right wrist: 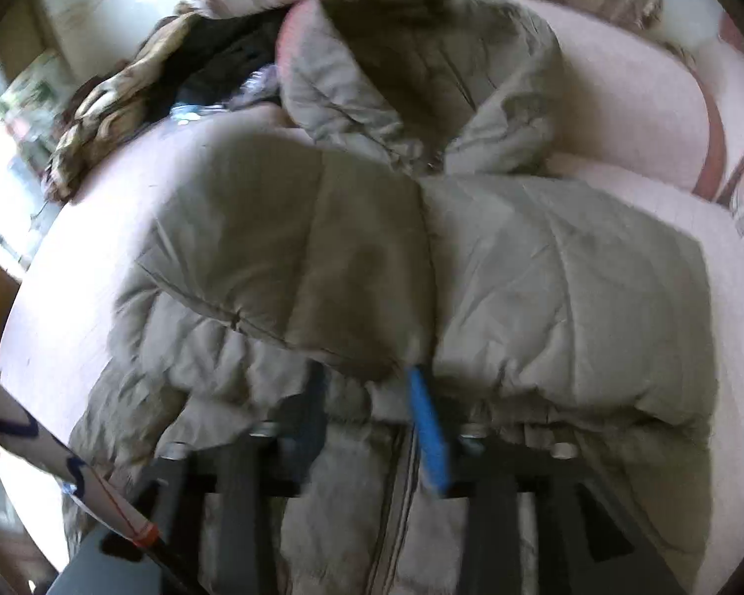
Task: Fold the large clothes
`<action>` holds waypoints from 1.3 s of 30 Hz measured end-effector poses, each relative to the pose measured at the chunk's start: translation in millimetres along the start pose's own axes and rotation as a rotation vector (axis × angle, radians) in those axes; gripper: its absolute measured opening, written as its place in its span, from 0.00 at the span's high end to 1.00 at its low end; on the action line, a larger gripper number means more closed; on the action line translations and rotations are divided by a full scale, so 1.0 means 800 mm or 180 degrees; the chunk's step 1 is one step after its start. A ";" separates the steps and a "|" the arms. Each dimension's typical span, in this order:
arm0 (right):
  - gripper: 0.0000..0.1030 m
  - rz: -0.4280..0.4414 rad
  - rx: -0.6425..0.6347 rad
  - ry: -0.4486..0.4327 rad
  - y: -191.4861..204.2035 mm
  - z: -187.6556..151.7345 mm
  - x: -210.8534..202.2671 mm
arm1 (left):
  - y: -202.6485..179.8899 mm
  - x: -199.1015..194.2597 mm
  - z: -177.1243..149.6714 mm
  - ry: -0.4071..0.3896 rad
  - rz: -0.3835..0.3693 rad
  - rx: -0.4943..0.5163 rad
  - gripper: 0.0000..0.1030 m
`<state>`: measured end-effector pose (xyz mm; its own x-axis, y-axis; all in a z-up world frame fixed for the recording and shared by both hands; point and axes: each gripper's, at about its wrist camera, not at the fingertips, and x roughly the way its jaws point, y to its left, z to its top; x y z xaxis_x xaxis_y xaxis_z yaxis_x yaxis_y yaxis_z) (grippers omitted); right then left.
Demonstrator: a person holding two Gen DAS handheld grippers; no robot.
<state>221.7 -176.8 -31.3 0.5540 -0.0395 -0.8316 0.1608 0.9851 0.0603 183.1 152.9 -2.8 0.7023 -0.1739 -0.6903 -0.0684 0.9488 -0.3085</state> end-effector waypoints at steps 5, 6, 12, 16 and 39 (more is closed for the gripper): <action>0.47 0.0000 -0.0055 -0.0242 0.007 0.006 -0.042 | 0.010 0.011 0.000 0.0091 0.0024 -0.0056 0.08; 0.54 -0.0050 -0.0056 -0.0264 0.010 0.013 -0.039 | 0.012 0.013 0.000 0.0111 0.0016 -0.0080 0.08; 0.65 -0.0369 0.0063 -0.0132 0.041 0.049 0.031 | 0.019 0.017 -0.001 0.0134 0.0046 -0.0109 0.08; 0.72 -0.0122 0.0379 0.0245 0.051 0.057 0.087 | 0.023 0.021 0.001 0.0155 0.0057 -0.0082 0.08; 0.69 -0.0699 0.0415 -0.0003 -0.053 0.007 -0.005 | -0.018 0.050 -0.023 0.0339 0.0171 0.0259 0.08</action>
<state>217.2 -219.0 -27.8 0.4950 -0.2505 -0.8320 0.3813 0.9230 -0.0511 199.1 127.0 -38.3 0.6198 -0.1450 -0.7713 -0.0431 0.9750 -0.2180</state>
